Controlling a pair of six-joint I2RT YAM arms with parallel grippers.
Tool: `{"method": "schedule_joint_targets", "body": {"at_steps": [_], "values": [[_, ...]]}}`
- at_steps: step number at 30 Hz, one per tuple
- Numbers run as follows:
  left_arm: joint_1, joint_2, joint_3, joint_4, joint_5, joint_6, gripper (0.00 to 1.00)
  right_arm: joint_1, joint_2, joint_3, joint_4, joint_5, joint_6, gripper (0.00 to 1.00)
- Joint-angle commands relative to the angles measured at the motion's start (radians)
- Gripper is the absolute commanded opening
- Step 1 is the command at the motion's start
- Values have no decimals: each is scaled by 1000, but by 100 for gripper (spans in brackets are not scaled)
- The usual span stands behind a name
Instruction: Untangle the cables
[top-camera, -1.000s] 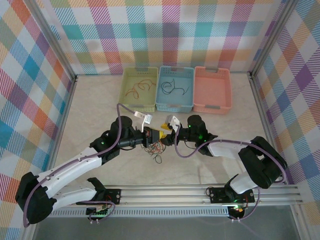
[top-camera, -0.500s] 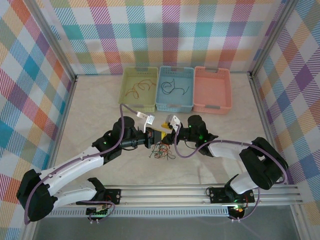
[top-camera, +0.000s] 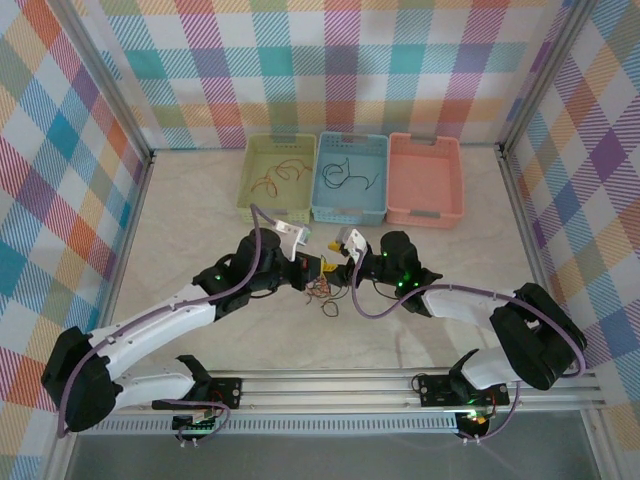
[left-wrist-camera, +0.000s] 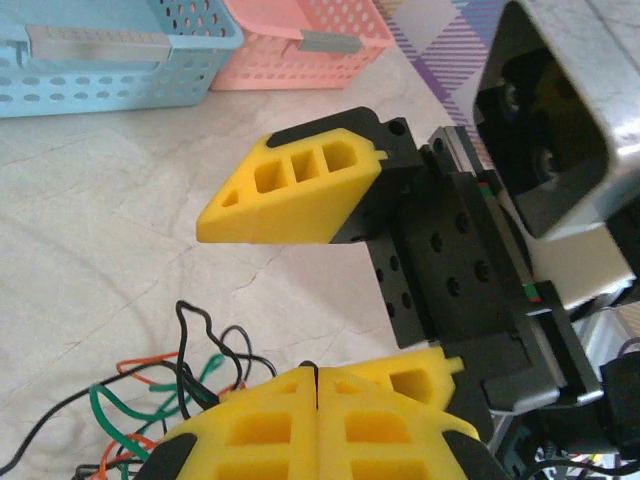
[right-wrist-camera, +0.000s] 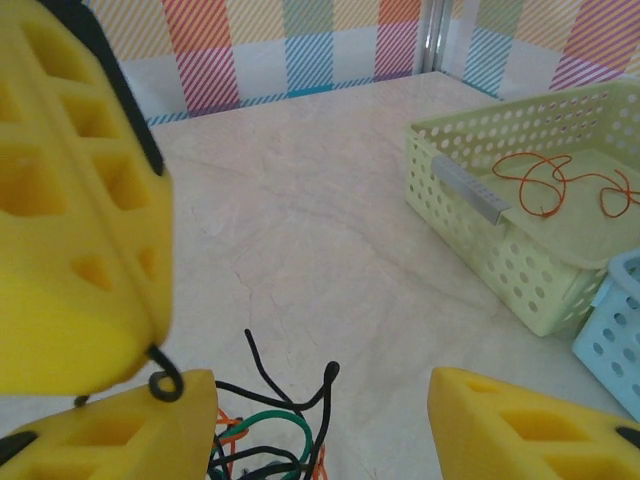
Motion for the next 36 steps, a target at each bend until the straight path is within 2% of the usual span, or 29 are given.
{"method": "schedule_joint_targets", "body": {"at_steps": [1,13,20,26,36], "values": [[-7,36,63,0,0,37,0,3,20,9,4,-53,-10,59],[-7,80,133,1,48,23,0,3,46,33,-6,-74,0,59],[-9,115,138,30,129,3,0,2,36,22,9,-19,13,60],[-9,99,128,14,150,-7,0,2,16,8,15,96,23,55],[-9,80,105,18,154,-25,0,3,2,-8,38,108,22,43]]}}
